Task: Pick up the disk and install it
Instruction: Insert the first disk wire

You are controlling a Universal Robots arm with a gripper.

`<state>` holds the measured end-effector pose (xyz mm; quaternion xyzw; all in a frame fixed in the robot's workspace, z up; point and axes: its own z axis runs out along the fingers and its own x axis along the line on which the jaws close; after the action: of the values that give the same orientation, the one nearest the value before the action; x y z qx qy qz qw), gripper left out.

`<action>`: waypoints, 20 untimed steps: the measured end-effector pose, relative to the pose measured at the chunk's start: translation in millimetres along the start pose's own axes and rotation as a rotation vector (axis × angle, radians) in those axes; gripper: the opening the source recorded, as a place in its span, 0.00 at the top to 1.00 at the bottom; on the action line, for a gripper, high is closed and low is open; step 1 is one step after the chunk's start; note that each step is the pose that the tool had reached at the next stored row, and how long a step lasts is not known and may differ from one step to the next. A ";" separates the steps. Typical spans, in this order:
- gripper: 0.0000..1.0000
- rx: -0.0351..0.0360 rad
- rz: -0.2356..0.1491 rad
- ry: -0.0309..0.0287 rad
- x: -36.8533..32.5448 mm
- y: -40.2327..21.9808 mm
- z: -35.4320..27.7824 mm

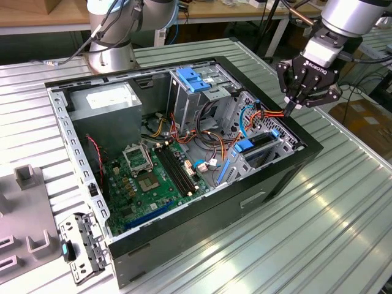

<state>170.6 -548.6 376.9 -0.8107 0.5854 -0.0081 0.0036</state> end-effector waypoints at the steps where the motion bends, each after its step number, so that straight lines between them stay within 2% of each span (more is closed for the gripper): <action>1: 0.88 0.0000 -0.002 -0.0001 -0.4 -1.4 0.1; 4: 0.88 0.0002 -0.024 -0.0004 -1.9 -3.5 0.0; 6: 0.75 0.0007 -0.079 -0.0013 -2.1 -3.7 0.1; 12: 0.74 0.0015 -0.177 -0.0026 -2.0 -4.1 0.7; 13: 0.67 0.0017 -0.197 -0.0029 -1.9 -4.4 1.0; 14: 0.67 0.0019 -0.213 -0.0032 -1.8 -4.6 1.3; 20: 0.67 0.0030 -0.341 -0.0052 -1.7 -5.0 5.2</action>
<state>174.9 -545.4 371.7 -0.8984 0.4392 -0.0074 0.0049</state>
